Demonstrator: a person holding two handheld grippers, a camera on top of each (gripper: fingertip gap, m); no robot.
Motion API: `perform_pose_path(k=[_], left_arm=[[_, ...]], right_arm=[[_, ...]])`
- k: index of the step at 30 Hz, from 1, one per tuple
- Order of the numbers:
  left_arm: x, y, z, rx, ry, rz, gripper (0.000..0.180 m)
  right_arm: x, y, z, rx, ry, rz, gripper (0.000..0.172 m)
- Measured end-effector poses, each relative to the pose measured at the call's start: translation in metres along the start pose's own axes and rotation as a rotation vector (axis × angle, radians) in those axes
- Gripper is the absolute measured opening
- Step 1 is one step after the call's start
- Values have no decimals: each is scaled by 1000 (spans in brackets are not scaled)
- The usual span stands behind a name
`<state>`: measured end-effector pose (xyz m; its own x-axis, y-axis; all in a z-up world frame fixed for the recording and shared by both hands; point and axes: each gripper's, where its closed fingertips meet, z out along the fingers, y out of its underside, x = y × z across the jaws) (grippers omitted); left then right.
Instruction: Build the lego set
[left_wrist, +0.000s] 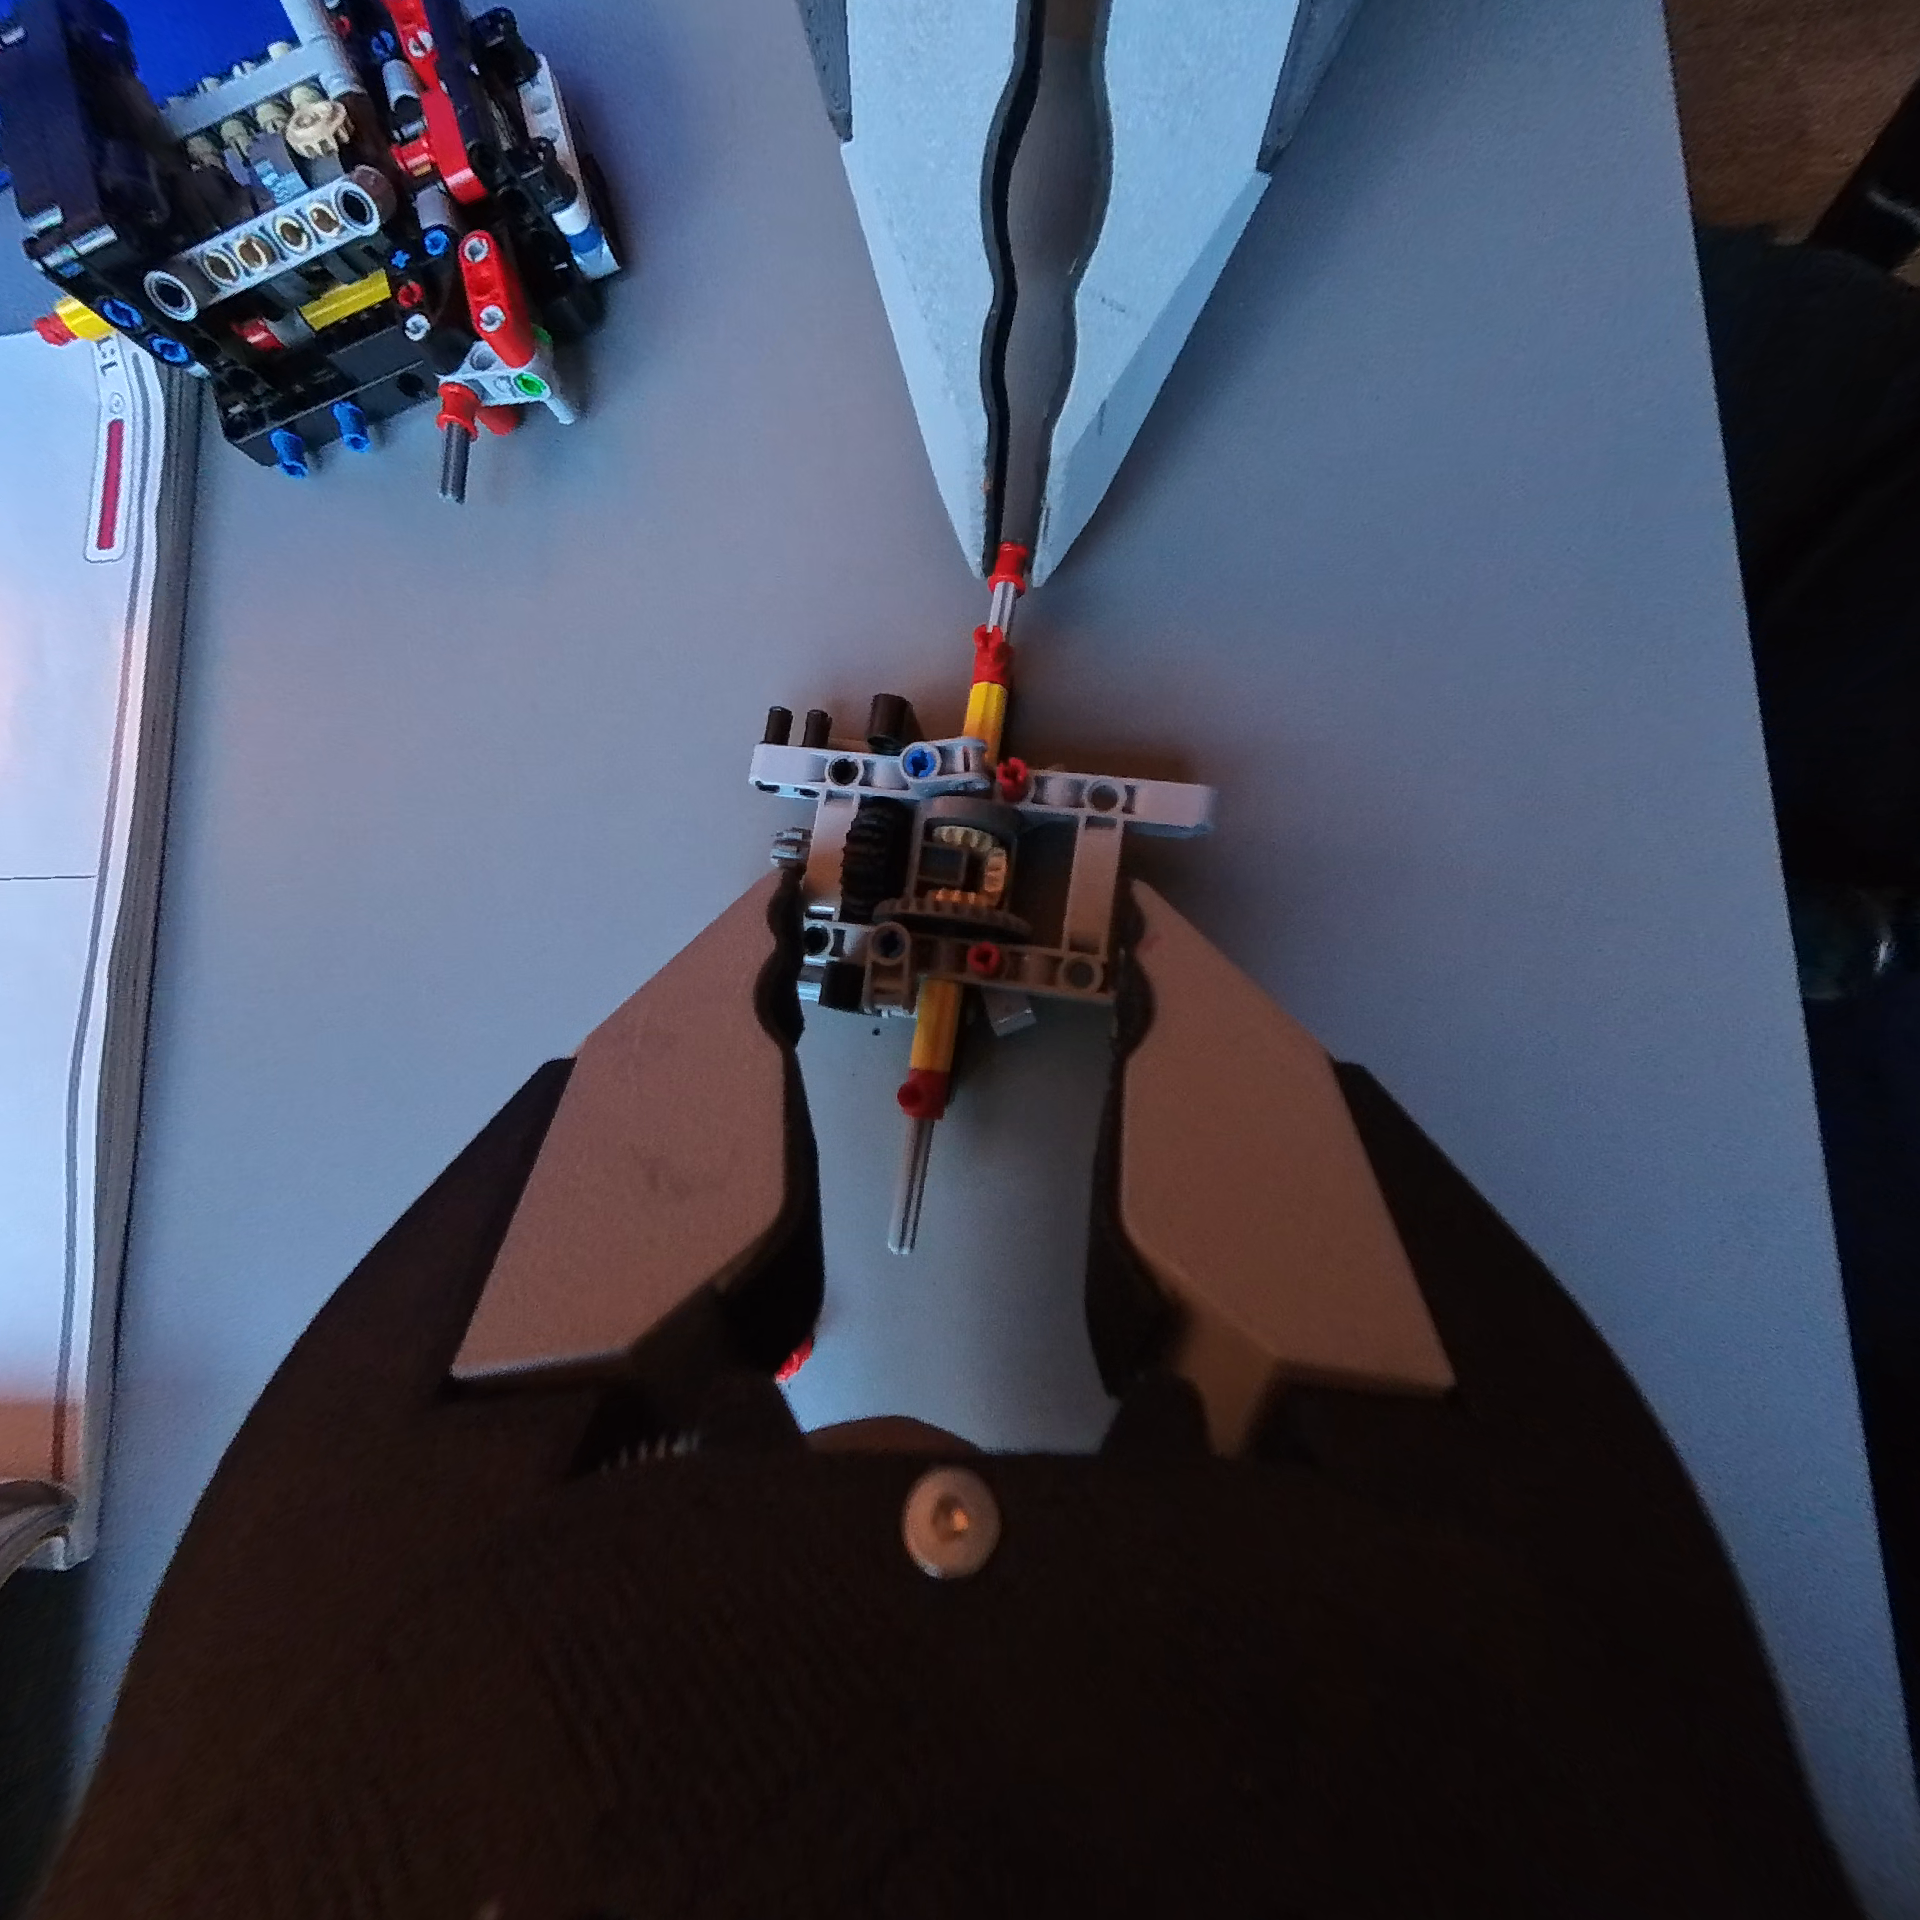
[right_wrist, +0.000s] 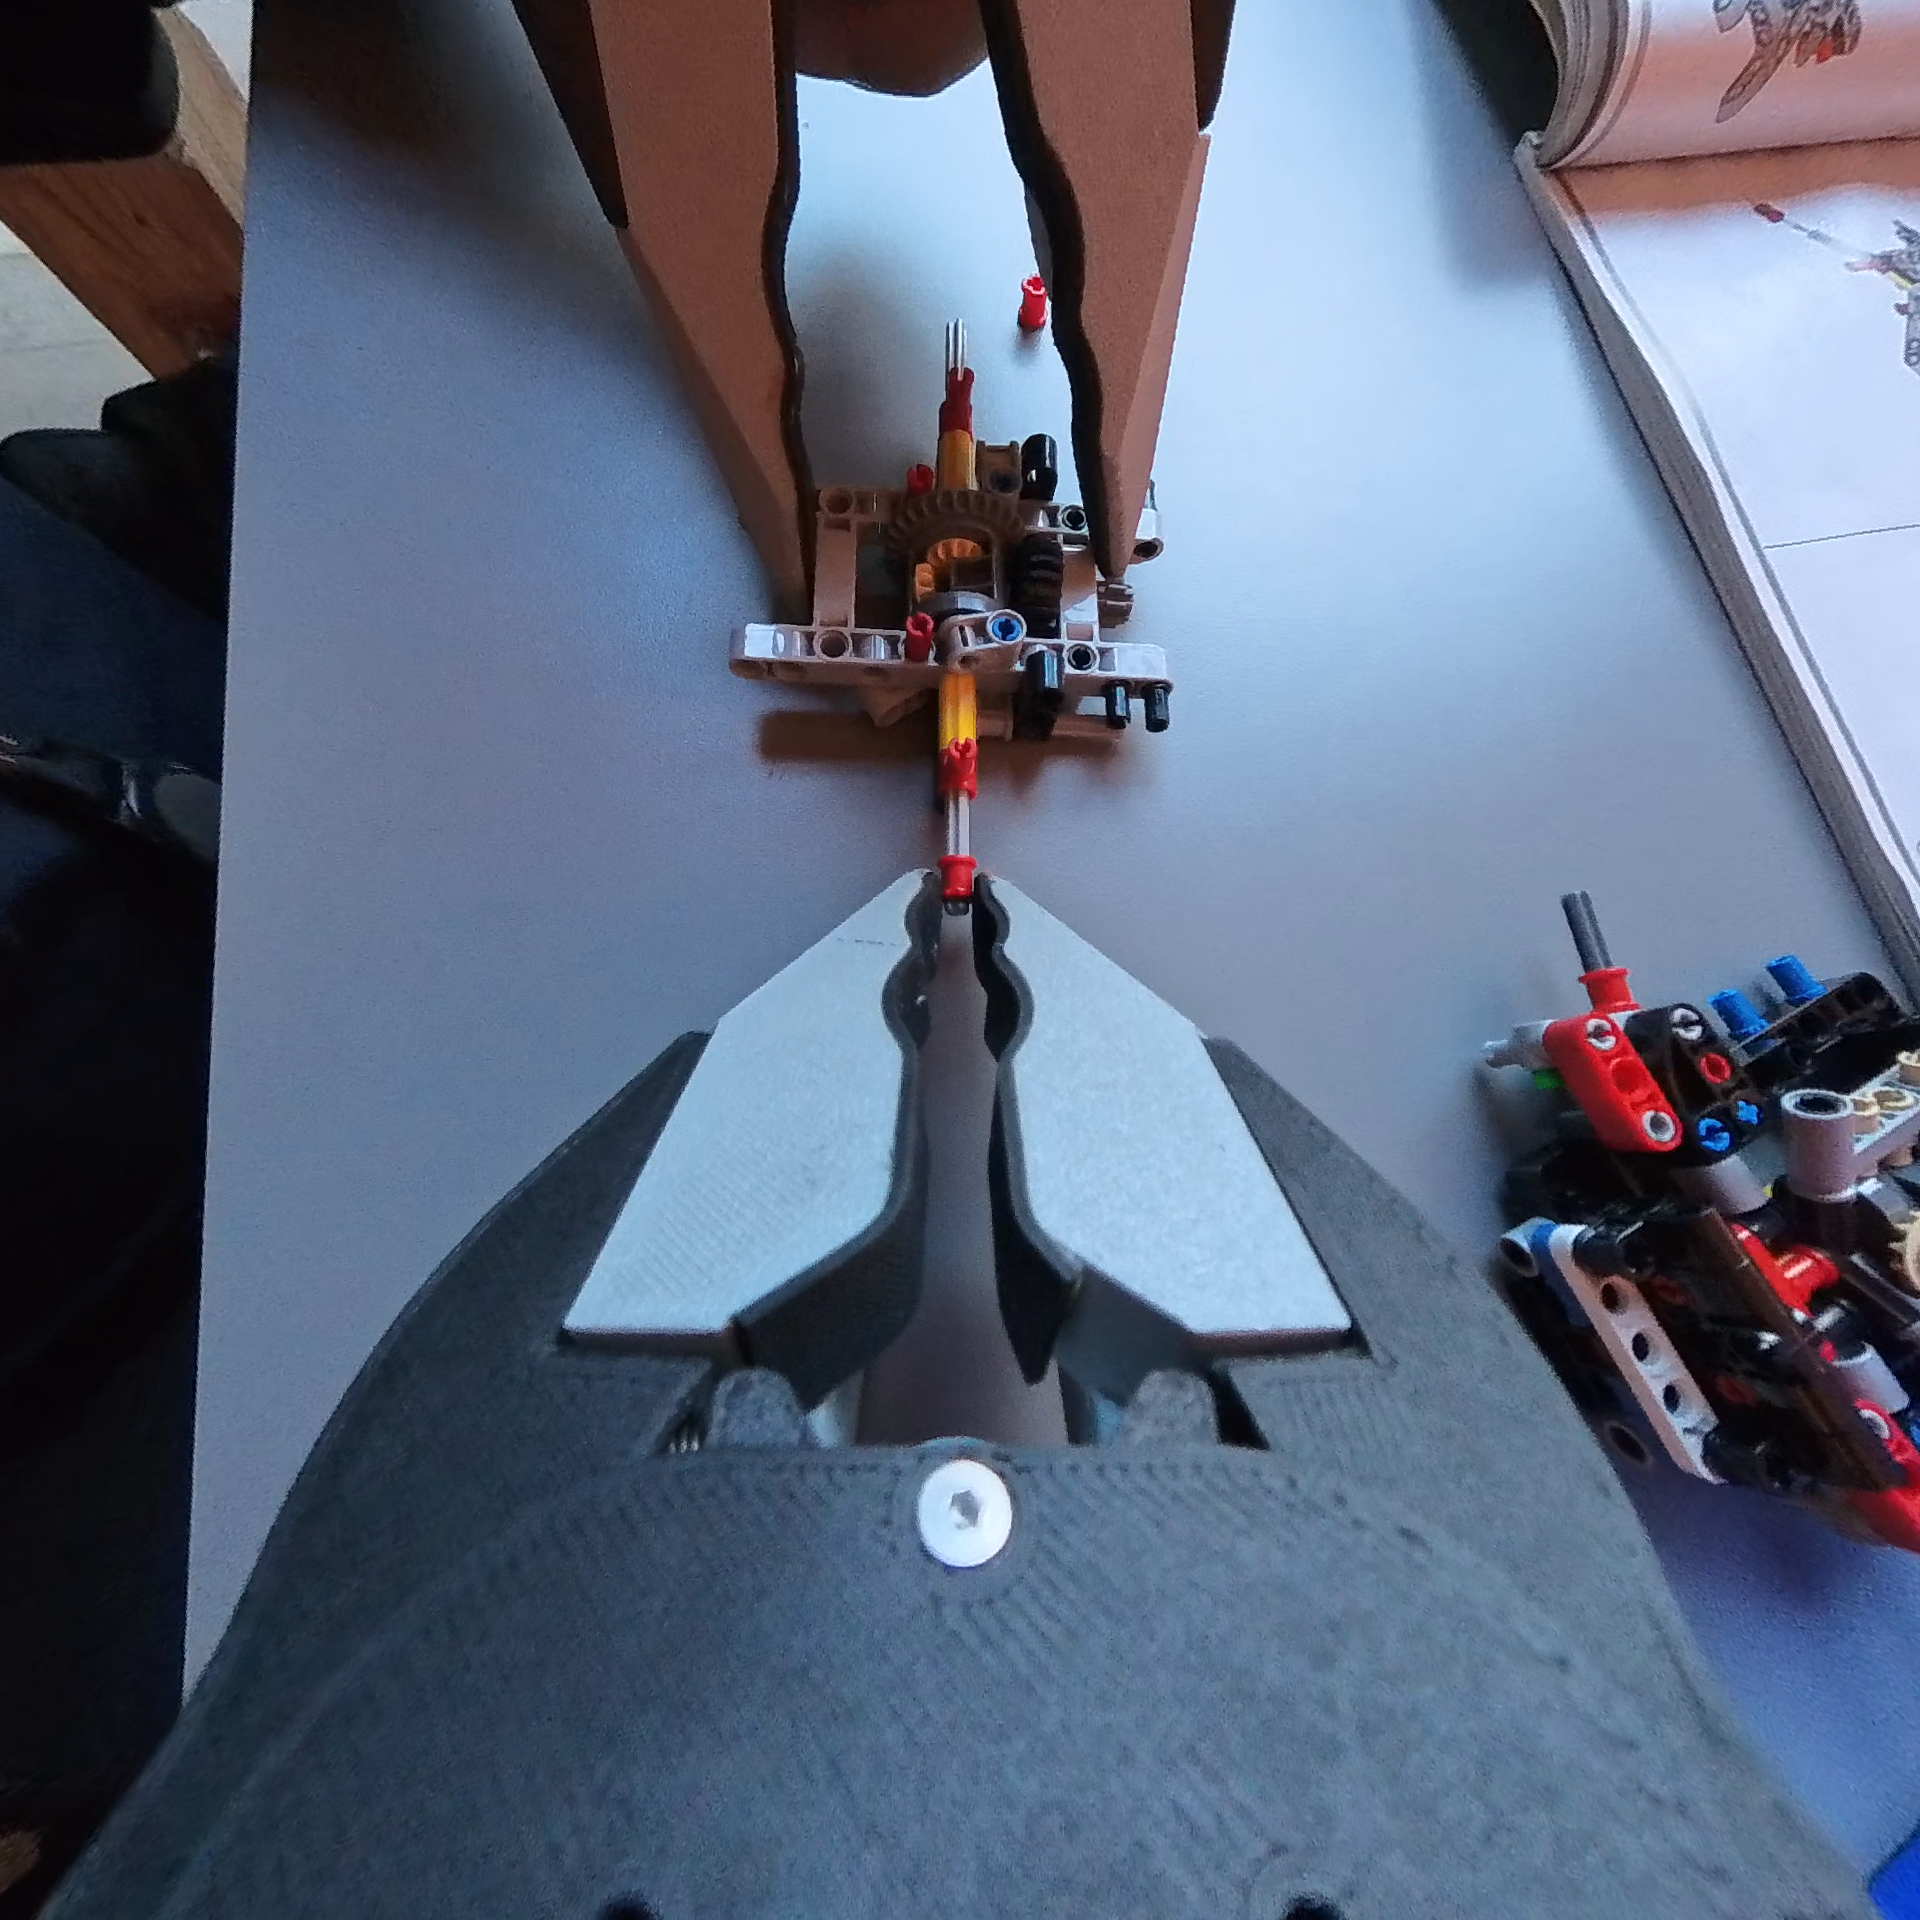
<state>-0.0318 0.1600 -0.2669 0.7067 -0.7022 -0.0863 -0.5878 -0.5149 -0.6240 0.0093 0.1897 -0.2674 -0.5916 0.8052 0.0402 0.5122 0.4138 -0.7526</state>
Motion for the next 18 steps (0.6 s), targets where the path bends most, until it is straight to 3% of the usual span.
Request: perform_pose_path(k=[18], left_arm=[[0,1,-1,-6,-12,-2,57]], right_arm=[[0,-11,11,0,-28,-27,3]])
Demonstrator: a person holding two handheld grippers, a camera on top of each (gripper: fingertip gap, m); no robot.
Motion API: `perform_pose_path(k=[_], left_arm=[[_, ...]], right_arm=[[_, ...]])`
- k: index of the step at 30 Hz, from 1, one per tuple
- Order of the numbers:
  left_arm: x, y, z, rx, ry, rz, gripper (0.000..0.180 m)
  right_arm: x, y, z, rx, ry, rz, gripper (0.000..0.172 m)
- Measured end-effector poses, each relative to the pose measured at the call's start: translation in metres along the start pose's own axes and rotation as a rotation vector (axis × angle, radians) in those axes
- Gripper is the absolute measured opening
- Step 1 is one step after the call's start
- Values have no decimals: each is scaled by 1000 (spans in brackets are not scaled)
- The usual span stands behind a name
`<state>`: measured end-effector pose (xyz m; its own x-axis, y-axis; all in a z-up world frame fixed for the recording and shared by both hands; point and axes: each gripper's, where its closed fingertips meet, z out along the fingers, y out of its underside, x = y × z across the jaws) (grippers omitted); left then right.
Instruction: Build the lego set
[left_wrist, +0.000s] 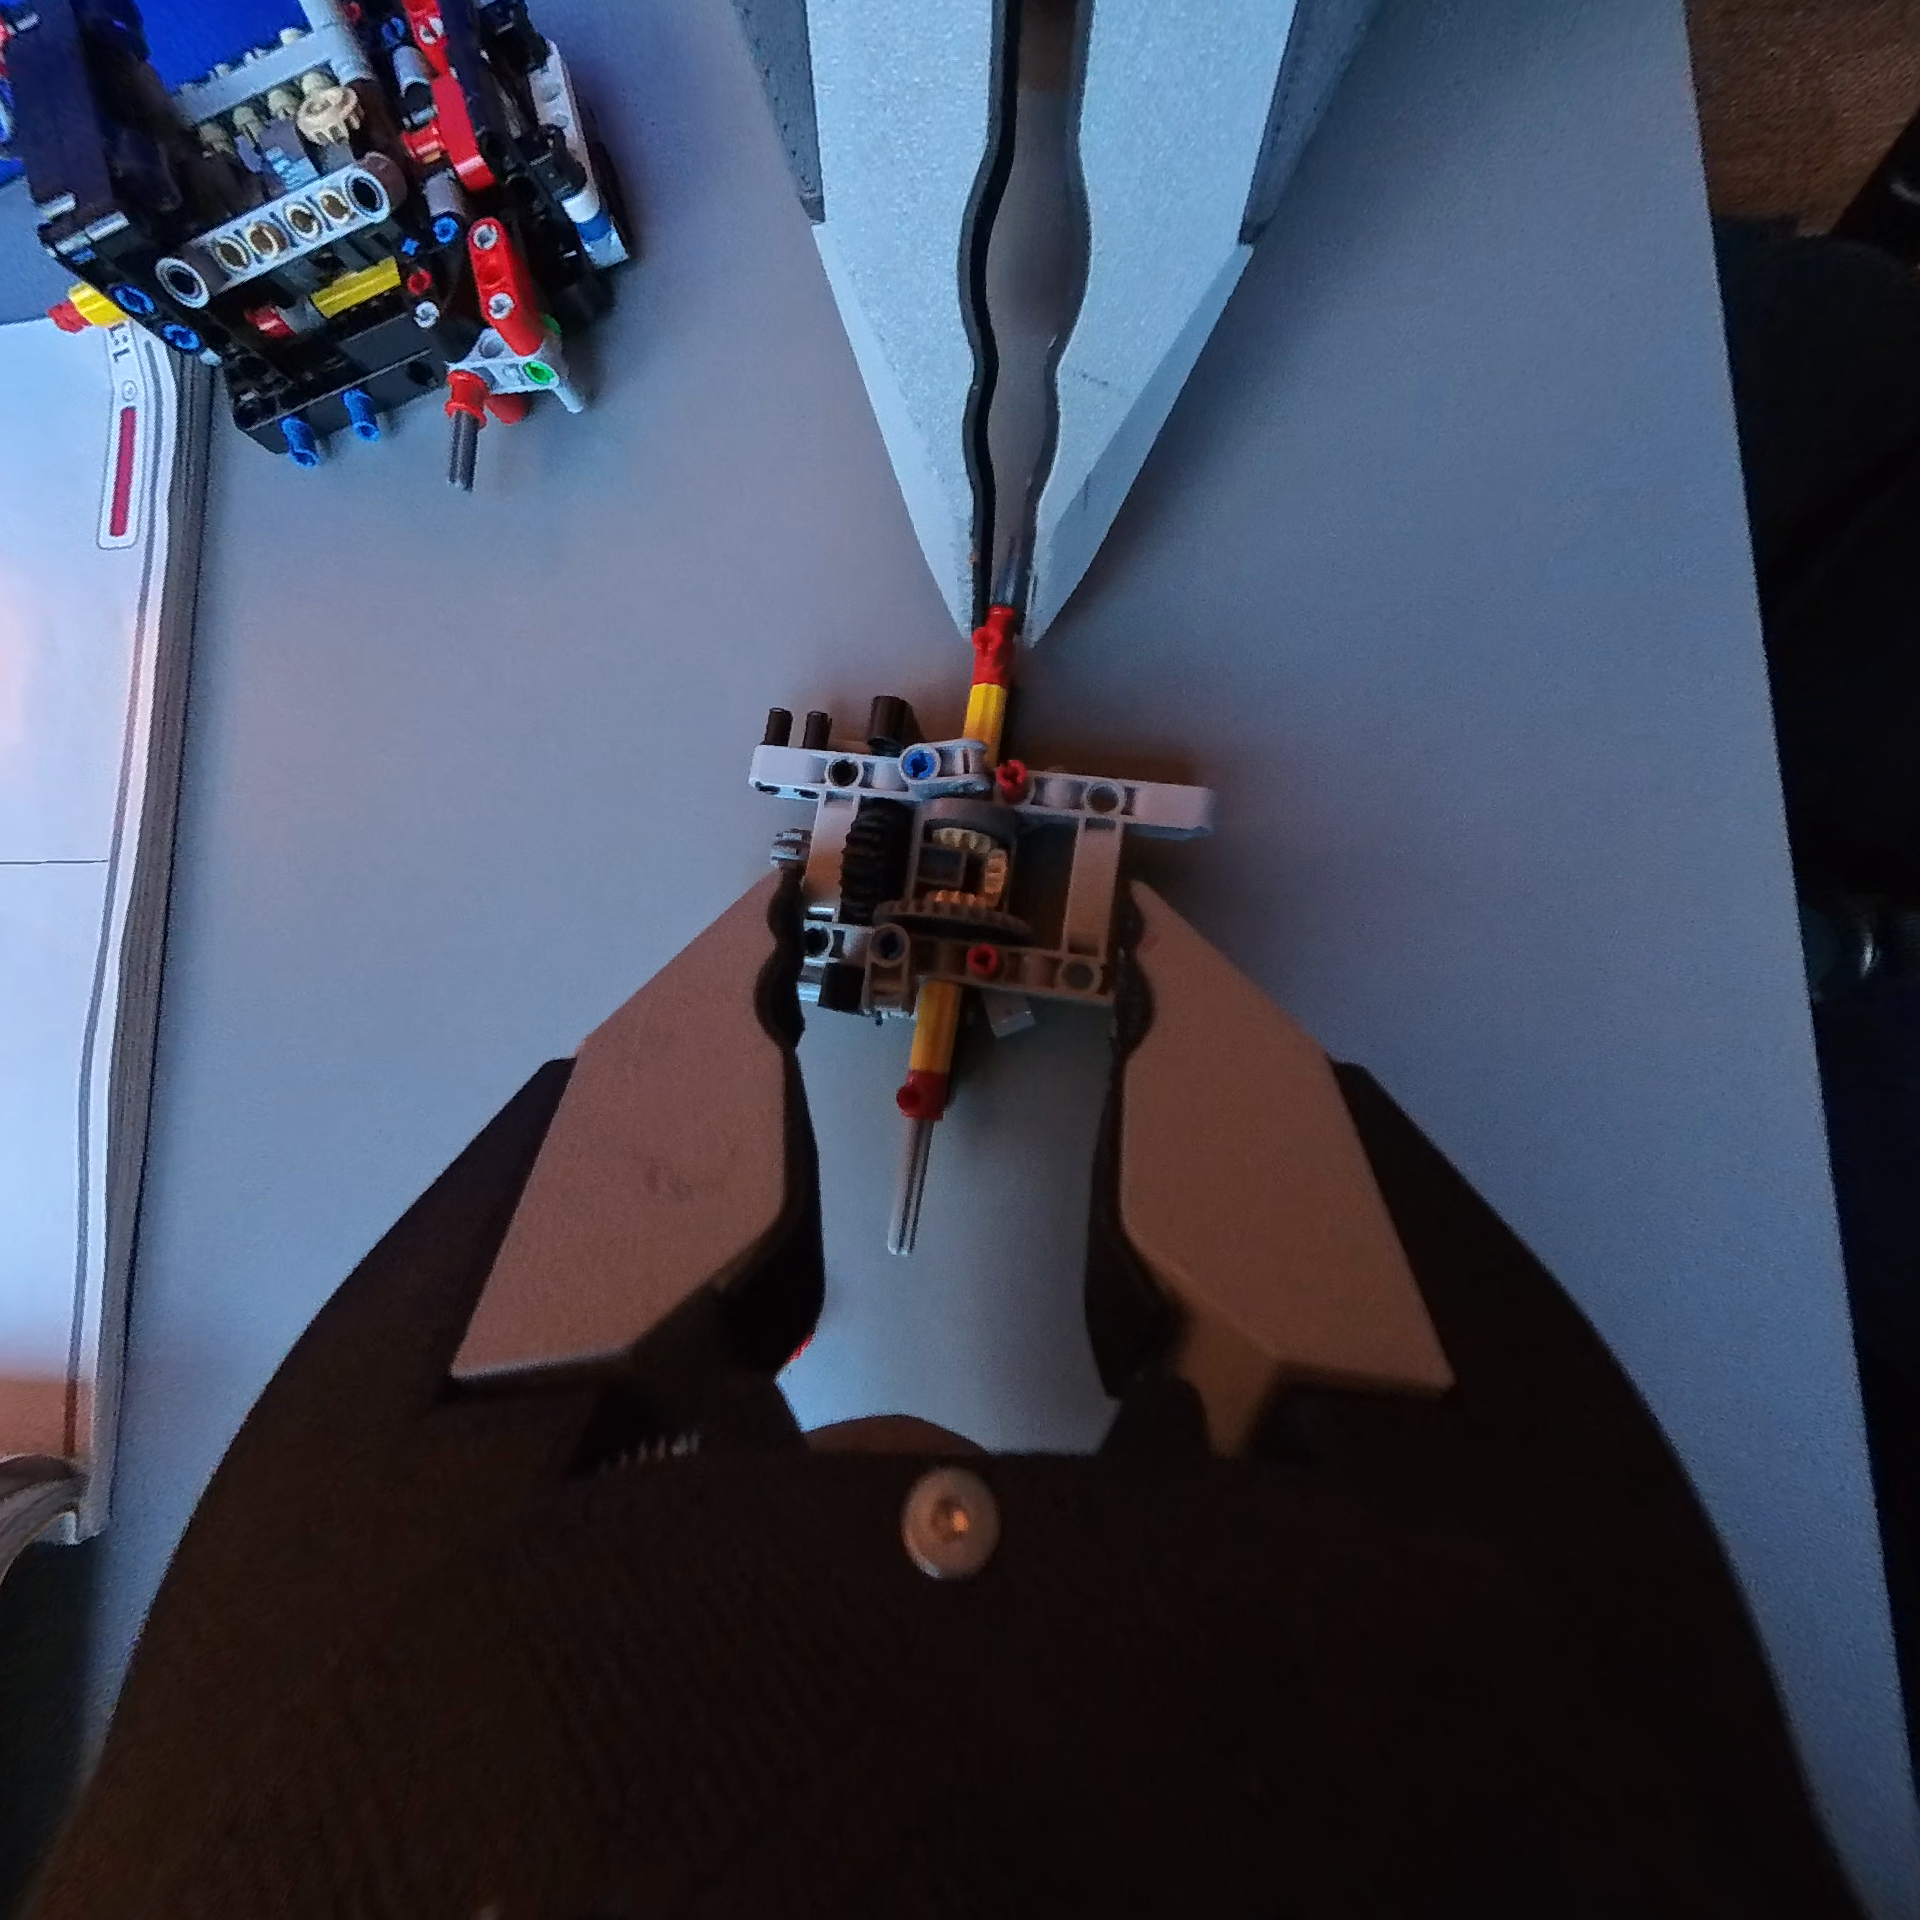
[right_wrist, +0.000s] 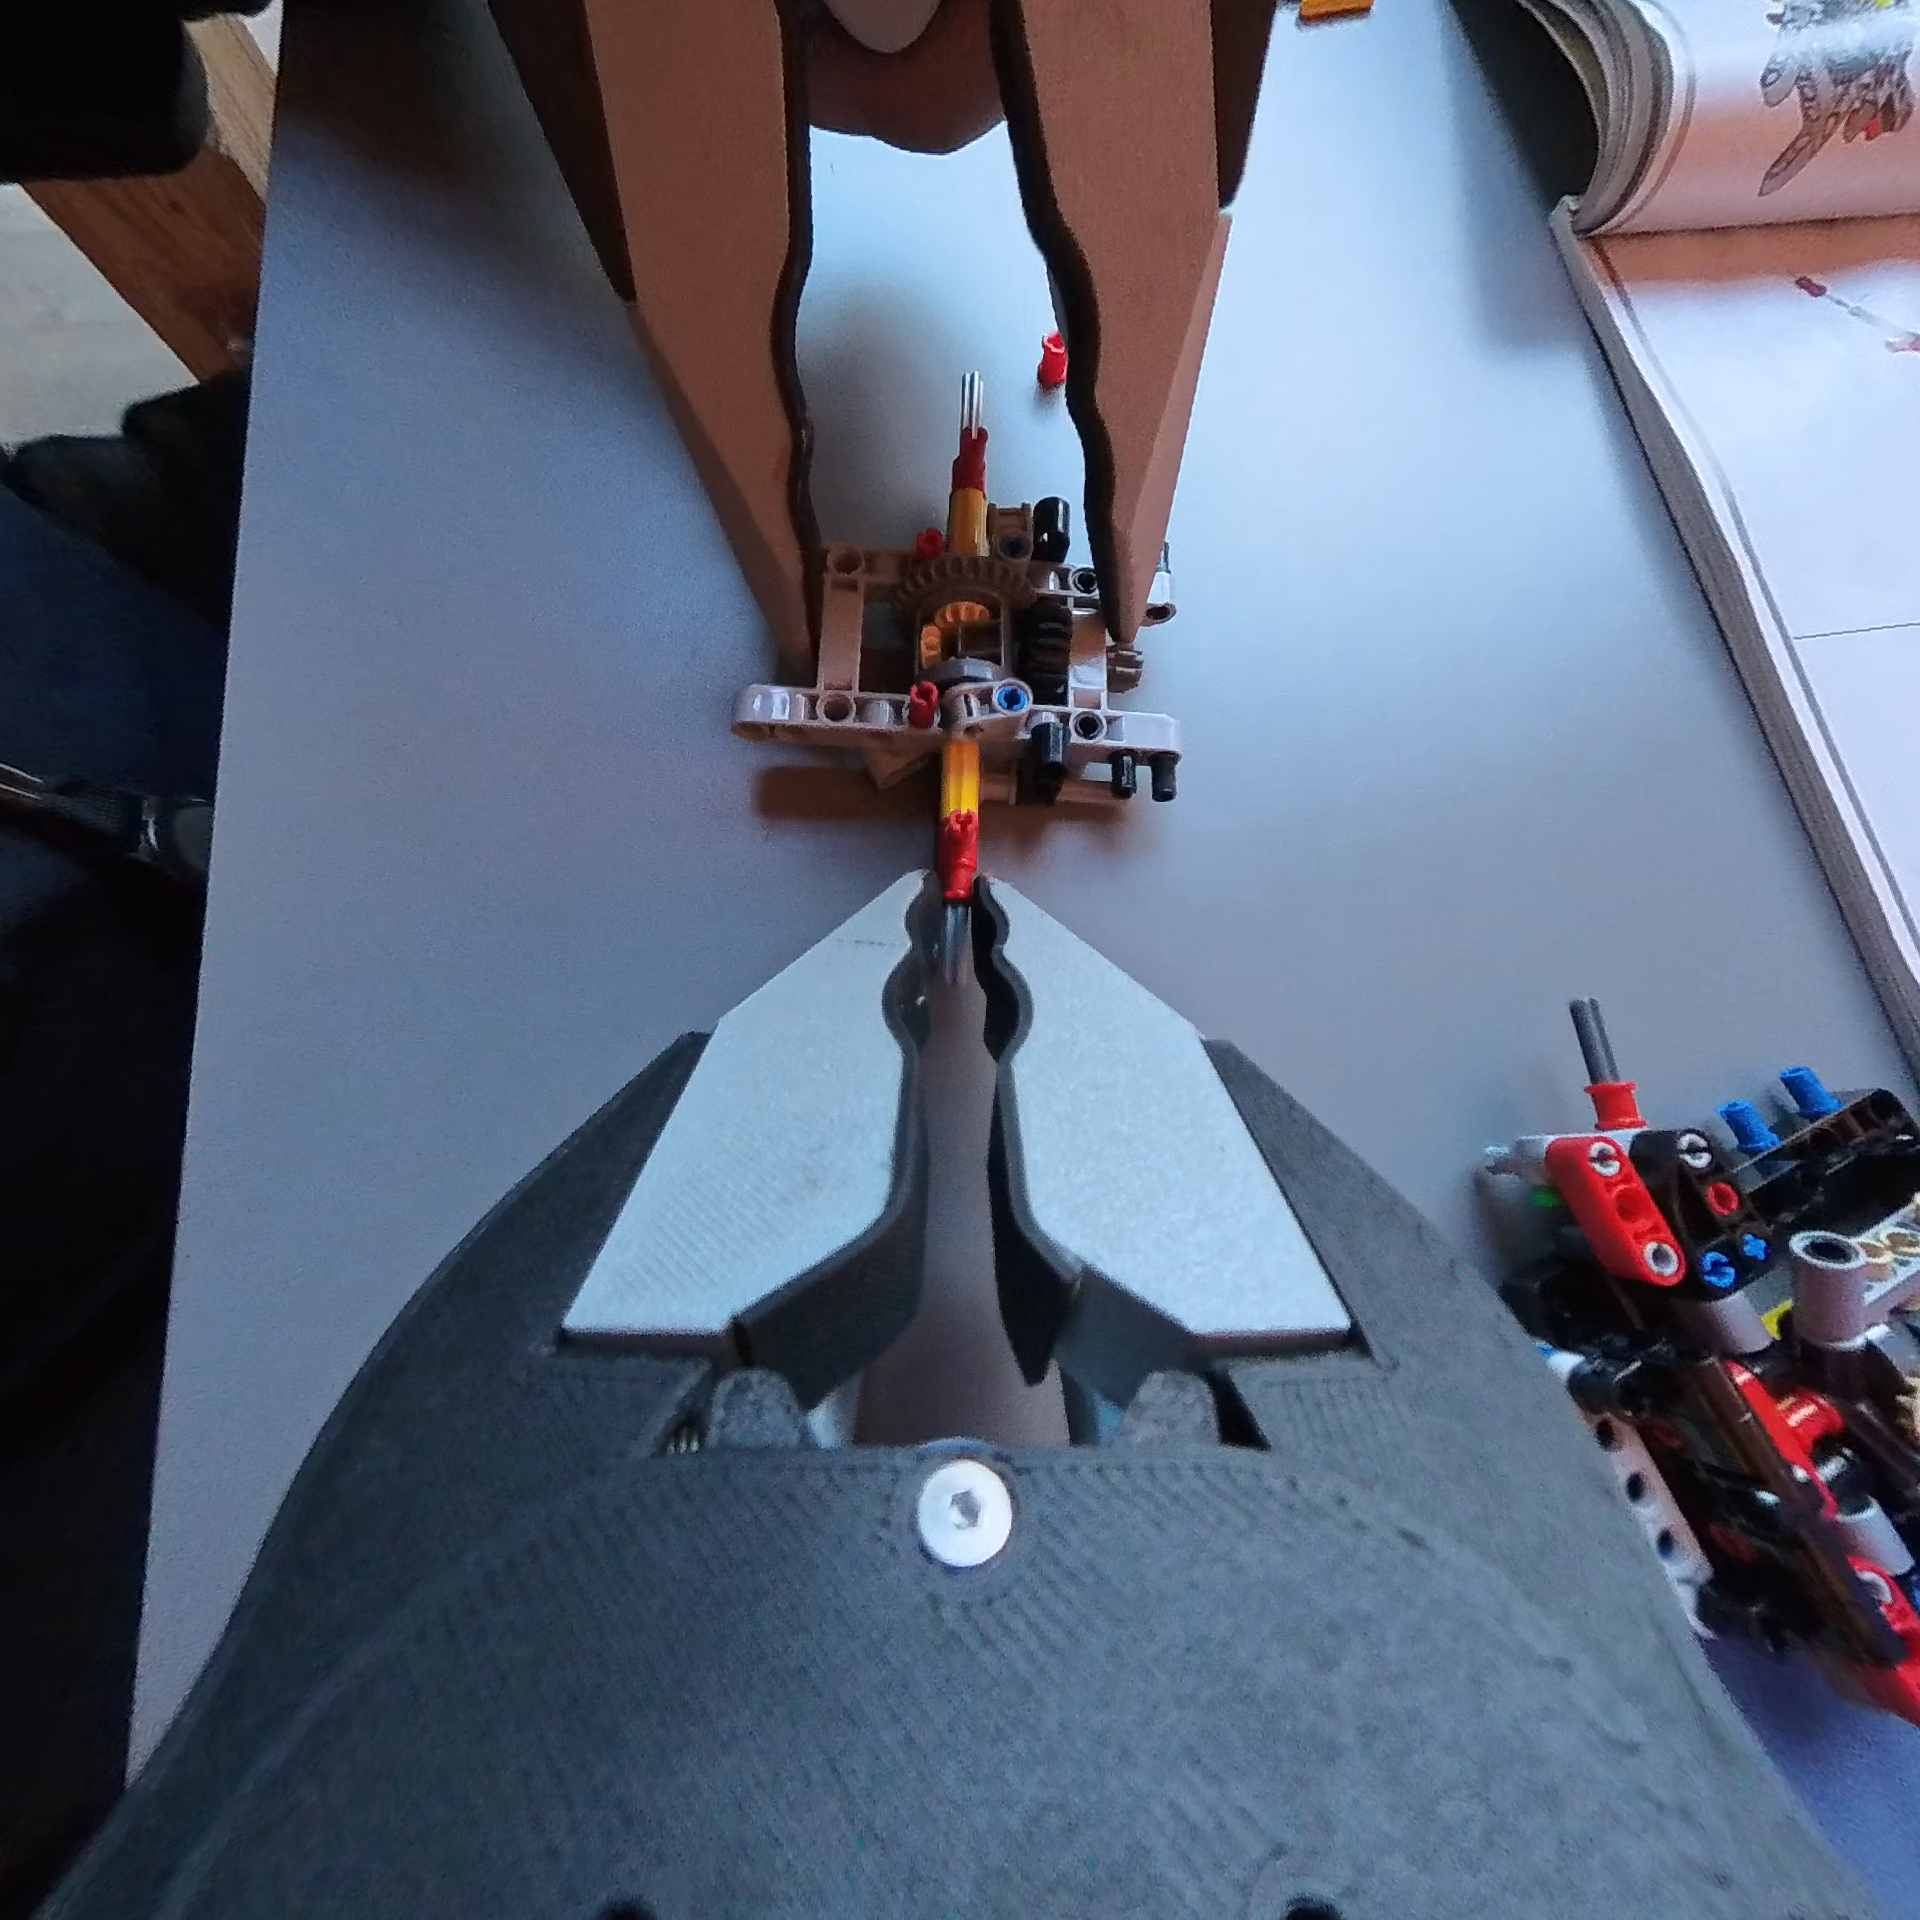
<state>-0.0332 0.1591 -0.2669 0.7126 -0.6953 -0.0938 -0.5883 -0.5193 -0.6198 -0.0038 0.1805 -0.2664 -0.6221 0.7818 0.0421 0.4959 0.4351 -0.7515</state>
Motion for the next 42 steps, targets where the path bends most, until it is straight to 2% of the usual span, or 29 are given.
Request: perform_pose_path(k=[5,6,7,13,16,22,27,30,32,34,37,42], left_arm=[[-1,-1,0,23,14,-40,57],[-2,-1,0,32,13,-52,57],[-3,-1,0,36,8,-60,57],[-1,-2,-3,42,15,-75,58],[0,-8,-16,113,53,-85,61],[-19,-11,-50,262,79,-167,53],[-45,-5,-68,351,-19,-220,47],[-58,14,-82,290,-125,-296,48],[-59,30,-93,249,-193,-337,43],[-51,46,-97,221,-198,-397,36],[-34,66,-88,141,-176,-459,31],[-30,79,-67,1,-217,-422,29]], right_arm=[[2,-2,-2,42,15,-28,4],[3,-4,-4,61,25,-37,6],[5,-7,-7,91,38,-37,15],[27,-10,-34,230,70,79,18],[31,-10,-38,242,82,95,18],[41,-1,-37,194,165,91,16],[55,-1,-46,229,237,122,11],[62,-3,-53,271,274,147,11],[63,-5,-57,296,284,151,10],[61,-8,-57,311,272,152,9],[56,-9,-53,296,263,132,7],[42,-15,-43,273,237,71,7]])
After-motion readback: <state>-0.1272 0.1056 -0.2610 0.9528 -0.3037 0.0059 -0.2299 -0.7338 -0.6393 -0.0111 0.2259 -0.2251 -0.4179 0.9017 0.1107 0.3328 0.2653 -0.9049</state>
